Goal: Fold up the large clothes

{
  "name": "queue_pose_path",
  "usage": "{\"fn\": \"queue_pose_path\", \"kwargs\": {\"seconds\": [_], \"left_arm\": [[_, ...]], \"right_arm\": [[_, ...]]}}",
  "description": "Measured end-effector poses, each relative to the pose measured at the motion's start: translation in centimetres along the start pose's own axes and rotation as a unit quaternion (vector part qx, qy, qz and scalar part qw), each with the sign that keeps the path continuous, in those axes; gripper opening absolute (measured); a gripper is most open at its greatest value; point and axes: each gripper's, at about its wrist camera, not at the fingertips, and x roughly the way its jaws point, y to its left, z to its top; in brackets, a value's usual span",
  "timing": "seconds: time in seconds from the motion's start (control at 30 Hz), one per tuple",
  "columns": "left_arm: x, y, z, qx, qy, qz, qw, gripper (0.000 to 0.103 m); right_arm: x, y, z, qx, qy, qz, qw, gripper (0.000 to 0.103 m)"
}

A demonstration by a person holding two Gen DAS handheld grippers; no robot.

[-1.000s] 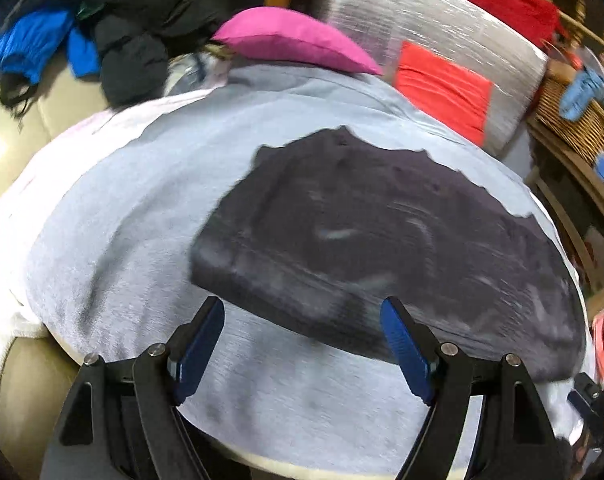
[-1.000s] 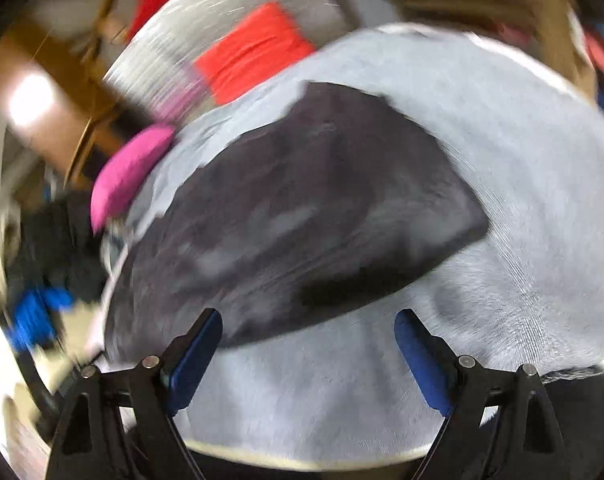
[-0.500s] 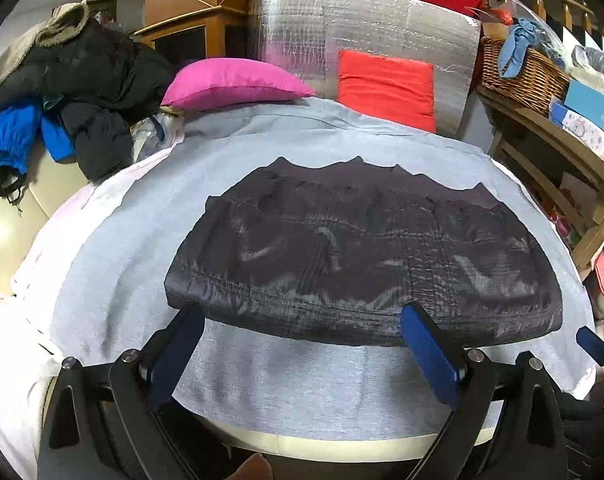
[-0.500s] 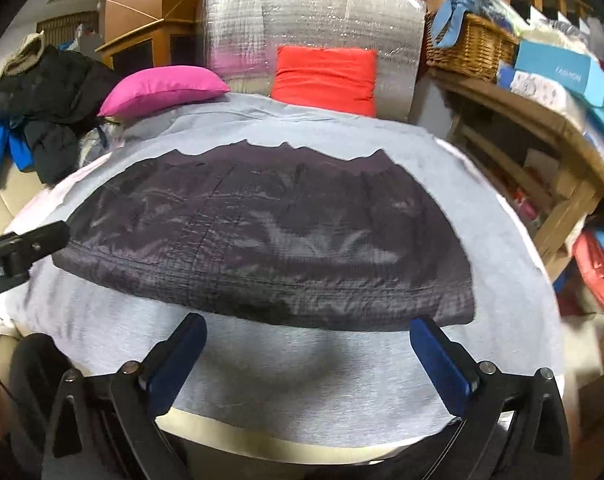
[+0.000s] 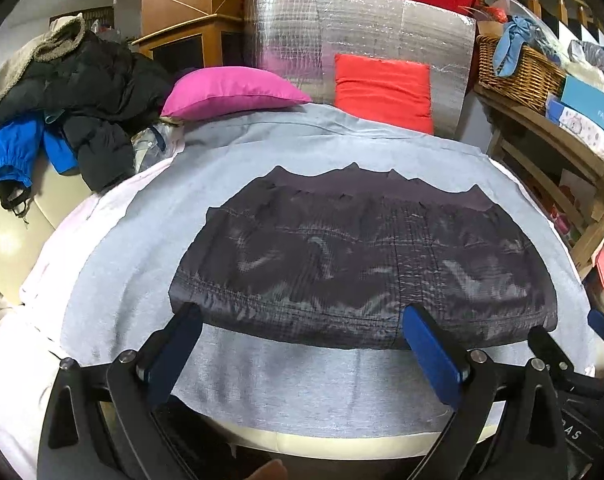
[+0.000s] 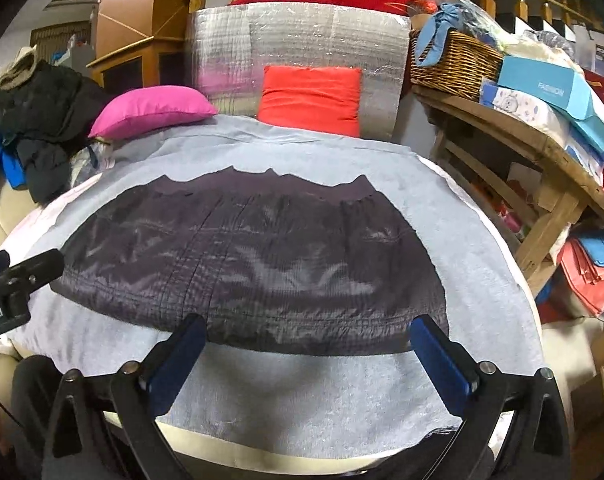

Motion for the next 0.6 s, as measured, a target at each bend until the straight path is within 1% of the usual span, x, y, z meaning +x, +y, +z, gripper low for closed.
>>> {"fn": "queue_pose_path", "kwargs": {"seconds": [0.2,0.47,0.6], "left_arm": [[0.1,-0.2,0.3,0.001,0.005,-0.007,1.0000,0.102],[0.3,-1.0,0.7,0.013,-0.004,-0.008,0.9999,0.103],[0.5,-1.4,0.8,0.013,-0.001,-0.011,0.9999,0.103]], "right_arm": [[0.2,-0.5,0.6,0.005,0.001,-0.002,1.000,0.103],[0.8,-0.8,1.3,0.006,0.001,-0.003,1.000,0.103],[0.9,-0.8,1.4,0.006,0.001,-0.004,1.000,0.103]]}}
